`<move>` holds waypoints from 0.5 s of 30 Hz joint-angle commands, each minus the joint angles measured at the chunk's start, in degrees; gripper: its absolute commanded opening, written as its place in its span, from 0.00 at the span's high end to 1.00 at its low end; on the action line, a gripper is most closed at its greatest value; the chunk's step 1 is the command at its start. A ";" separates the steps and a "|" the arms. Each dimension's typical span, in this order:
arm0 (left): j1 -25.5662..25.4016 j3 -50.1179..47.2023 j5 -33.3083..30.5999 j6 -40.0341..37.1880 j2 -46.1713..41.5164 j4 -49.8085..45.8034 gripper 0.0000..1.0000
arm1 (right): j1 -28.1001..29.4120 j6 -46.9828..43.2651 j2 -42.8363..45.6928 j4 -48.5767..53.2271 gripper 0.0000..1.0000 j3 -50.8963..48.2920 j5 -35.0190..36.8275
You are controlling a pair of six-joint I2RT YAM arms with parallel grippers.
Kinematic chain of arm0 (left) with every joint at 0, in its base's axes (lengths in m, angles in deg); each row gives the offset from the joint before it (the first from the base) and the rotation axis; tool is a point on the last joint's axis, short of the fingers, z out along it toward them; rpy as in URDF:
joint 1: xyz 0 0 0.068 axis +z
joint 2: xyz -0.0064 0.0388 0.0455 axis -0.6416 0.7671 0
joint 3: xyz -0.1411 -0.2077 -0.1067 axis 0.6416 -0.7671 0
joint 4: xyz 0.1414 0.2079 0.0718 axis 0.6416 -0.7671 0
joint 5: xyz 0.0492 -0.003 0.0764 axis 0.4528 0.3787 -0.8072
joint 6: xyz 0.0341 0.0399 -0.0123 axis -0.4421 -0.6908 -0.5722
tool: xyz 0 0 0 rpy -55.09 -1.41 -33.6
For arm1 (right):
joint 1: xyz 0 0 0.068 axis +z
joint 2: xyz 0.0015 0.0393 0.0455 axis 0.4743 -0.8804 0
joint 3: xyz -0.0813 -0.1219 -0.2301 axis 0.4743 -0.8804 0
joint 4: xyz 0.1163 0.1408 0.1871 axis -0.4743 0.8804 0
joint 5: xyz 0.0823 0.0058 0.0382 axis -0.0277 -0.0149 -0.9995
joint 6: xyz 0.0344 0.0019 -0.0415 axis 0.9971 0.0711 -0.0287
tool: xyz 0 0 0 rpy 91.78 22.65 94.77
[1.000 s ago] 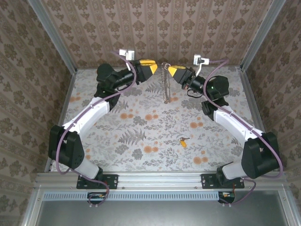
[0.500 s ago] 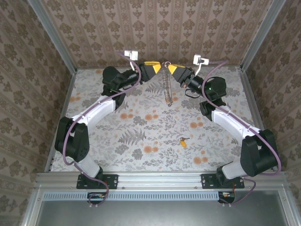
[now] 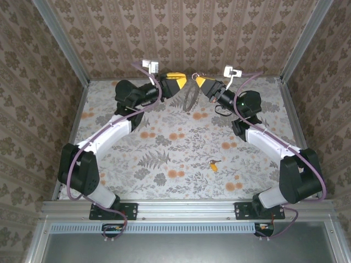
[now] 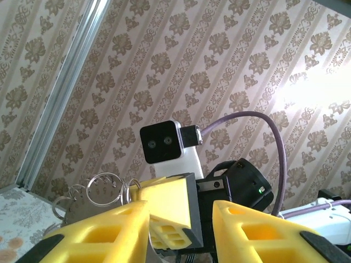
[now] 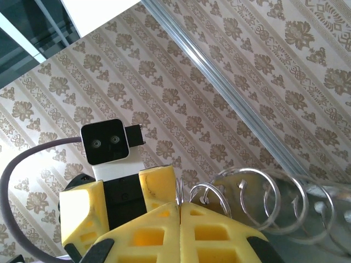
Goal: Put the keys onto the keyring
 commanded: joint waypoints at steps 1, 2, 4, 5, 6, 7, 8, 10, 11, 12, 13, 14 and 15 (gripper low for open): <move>-0.62 1.61 1.66 -2.28 -0.70 -1.44 0.65 | 0.36 0.97 0.01 -3.76 1.00 0.03 1.07; -0.70 1.79 1.56 -2.67 -0.56 -1.99 0.66 | 0.40 0.99 0.03 -3.73 1.00 0.07 0.96; -0.72 1.98 1.38 -3.14 -0.20 -2.35 0.66 | 0.38 1.14 0.01 -3.76 1.00 0.16 0.76; -0.72 2.15 1.34 -3.18 0.14 -2.46 0.66 | 0.34 1.15 -0.01 -3.72 1.00 0.27 0.65; -0.72 2.44 1.32 -3.23 0.37 -2.51 0.67 | 0.35 1.23 0.04 -3.72 1.00 0.26 0.60; -0.72 2.72 1.43 -3.15 0.66 -2.47 0.67 | 0.35 1.28 0.07 -3.67 1.00 0.32 0.38; -0.76 2.98 1.49 -3.10 0.96 -2.47 0.67 | 0.39 1.31 0.07 -3.62 1.00 0.29 0.32; -0.80 3.36 1.47 -3.06 1.40 -2.47 0.67 | 0.36 1.50 -0.06 -3.73 1.00 0.39 0.16; -0.80 3.54 1.52 -3.06 1.59 -2.49 0.68 | 0.35 1.58 -0.08 -3.76 1.00 0.42 0.00; -0.80 3.65 1.47 -3.06 1.75 -2.61 0.68 | 0.34 1.67 -0.07 -3.83 1.00 0.44 -0.10; -0.85 3.87 1.51 -3.12 1.92 -2.65 0.69 | 0.34 1.74 -0.04 -3.98 1.00 0.50 -0.28; -0.89 4.09 1.48 -3.06 2.13 -2.66 0.69 | 0.40 1.84 -0.10 -4.02 1.00 0.46 -0.38; -0.89 4.17 1.51 -3.01 2.42 -2.72 0.70 | 0.42 1.90 -0.10 -4.09 1.00 0.51 -0.48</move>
